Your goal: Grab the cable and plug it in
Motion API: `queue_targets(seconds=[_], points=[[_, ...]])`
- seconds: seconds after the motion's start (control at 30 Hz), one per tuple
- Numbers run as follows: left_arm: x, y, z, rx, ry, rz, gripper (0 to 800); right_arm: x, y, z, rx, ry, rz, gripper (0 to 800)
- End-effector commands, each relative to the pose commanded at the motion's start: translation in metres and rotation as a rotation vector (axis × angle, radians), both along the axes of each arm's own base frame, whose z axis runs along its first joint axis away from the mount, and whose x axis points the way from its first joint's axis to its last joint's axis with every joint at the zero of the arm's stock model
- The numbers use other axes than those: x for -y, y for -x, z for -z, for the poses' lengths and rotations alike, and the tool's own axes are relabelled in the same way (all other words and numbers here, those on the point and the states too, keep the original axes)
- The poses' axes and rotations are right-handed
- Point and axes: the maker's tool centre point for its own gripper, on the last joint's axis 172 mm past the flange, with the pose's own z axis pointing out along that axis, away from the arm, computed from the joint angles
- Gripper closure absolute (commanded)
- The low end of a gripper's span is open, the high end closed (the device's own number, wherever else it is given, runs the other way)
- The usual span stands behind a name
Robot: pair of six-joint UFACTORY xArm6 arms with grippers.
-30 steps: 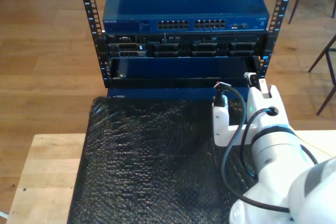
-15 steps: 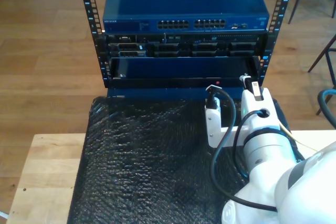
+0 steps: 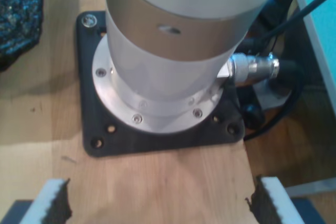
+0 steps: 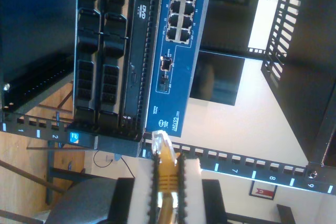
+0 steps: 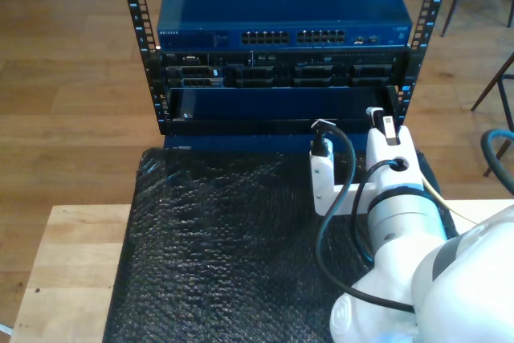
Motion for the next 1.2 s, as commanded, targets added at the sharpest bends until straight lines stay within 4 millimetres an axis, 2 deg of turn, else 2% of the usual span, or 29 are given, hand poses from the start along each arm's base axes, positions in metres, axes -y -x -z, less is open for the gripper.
queue_targets(seconds=[0.13, 0.23, 0.53, 0.73, 0.83, 0.93, 1.03, 1.2], points=[[0.003, 0.003, 0.000, 0.010, -0.005, -0.005, 0, 0.000, 0.000, 0.001, -0.003, 0.001, 0.000, 800], [0.011, 0.010, 0.010, 0.035, 0.012, 0.003, 0, -0.003, -0.003, 0.000, 0.001, -0.003, -0.001, 800], [-0.005, 0.013, 0.027, 0.093, -0.055, 0.002, 0, -0.004, -0.005, 0.003, -0.004, -0.001, 0.002, 800], [0.000, 0.014, 0.033, 0.115, -0.055, 0.026, 0, -0.007, -0.006, 0.000, 0.003, -0.007, -0.001, 800], [0.005, 0.014, 0.047, 0.127, -0.078, 0.038, 0, -0.007, -0.006, 0.001, 0.001, -0.008, -0.001, 800], [-0.001, 0.013, 0.051, 0.146, -0.110, 0.052, 0, -0.005, -0.006, 0.001, -0.001, -0.006, 0.002, 800], [0.003, 0.015, 0.058, 0.154, -0.109, 0.058, 0, -0.002, -0.006, 0.001, -0.001, -0.011, 0.015, 800], [-0.001, 0.021, 0.084, 0.187, -0.176, 0.052, 0, -0.004, -0.008, -0.003, 0.008, -0.020, 0.017, 800]])
